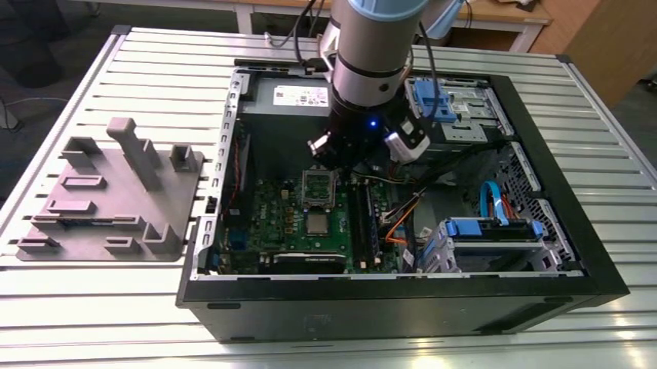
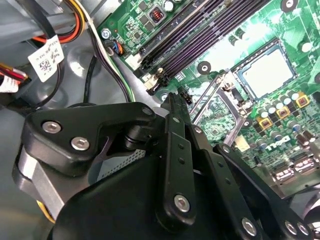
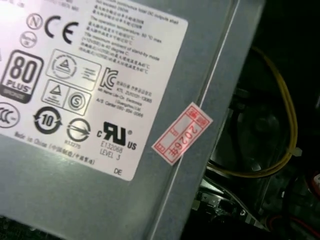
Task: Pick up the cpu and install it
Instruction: 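Close the cpu cover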
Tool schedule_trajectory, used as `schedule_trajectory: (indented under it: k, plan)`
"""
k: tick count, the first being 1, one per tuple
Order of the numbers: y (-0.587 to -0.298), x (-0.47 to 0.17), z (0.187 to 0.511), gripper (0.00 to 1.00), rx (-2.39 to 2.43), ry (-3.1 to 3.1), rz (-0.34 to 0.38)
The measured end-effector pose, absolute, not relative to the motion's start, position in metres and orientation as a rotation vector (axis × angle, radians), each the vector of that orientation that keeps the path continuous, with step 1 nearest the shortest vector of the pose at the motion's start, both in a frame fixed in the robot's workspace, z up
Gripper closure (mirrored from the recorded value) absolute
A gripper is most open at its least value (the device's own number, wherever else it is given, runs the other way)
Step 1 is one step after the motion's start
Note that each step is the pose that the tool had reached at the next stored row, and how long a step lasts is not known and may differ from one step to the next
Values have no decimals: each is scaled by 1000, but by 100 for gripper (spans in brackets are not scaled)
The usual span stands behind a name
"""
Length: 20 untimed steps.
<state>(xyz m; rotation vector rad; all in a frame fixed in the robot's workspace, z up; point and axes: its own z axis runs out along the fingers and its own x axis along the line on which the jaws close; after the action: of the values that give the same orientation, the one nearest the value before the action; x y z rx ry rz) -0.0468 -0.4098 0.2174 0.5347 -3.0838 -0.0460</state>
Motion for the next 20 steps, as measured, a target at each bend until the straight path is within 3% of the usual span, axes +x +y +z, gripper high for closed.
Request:
schedule_trajectory:
  k: [20]
  plan:
    - [-410, -47, 225, 89, 639, -3063, -46]
